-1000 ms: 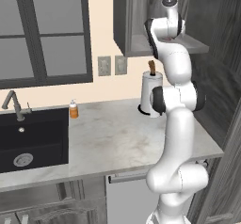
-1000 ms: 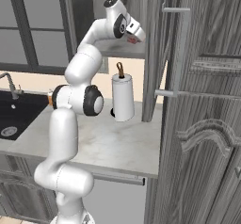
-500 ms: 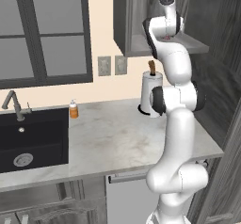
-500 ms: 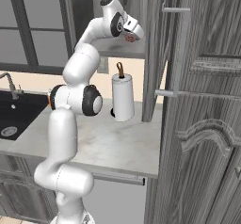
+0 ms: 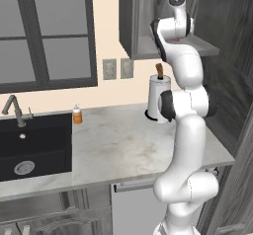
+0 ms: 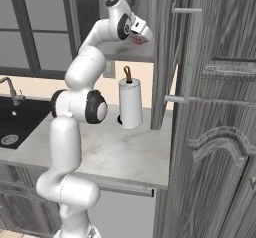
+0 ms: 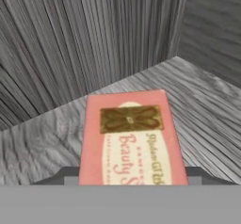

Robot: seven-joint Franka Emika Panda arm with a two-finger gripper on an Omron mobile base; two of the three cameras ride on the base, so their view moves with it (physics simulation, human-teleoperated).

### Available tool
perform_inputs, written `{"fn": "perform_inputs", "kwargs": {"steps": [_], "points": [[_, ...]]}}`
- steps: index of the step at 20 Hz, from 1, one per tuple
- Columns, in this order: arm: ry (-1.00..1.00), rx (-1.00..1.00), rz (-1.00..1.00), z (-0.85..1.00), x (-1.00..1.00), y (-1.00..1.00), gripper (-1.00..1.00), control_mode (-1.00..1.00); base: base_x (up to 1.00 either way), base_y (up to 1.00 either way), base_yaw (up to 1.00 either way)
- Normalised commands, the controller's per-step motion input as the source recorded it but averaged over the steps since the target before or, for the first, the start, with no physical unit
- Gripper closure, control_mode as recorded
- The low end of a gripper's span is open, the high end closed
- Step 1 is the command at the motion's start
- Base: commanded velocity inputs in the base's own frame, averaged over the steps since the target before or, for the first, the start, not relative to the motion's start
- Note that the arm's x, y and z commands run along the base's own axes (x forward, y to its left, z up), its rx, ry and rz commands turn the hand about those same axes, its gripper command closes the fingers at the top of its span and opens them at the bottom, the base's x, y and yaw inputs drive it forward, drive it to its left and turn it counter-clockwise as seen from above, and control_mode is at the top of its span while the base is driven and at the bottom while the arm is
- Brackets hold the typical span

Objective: Locate and retrieve the bar soap and soap dispenser from the cabinet. Place them next to the sink.

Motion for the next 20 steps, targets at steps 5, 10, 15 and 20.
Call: {"fn": "perform_inputs", "kwargs": {"steps": [5, 10, 15, 20], "points": [[-0.03, 0.00, 0.00, 0.00, -0.14, 0.00, 1.00, -1.00, 0.00, 0.00, 0.00], [-0.08, 0.00, 0.00, 0.00, -0.36, 0.00, 1.00, -1.00, 0.00, 0.00, 0.00], [-0.02, 0.00, 0.00, -0.04, -0.34, 0.00, 1.00, -1.00, 0.00, 0.00, 0.00], [0.00, 0.00, 0.00, -0.06, -0.38, 0.02, 1.00, -1.00, 0.00, 0.00, 0.00]]}}
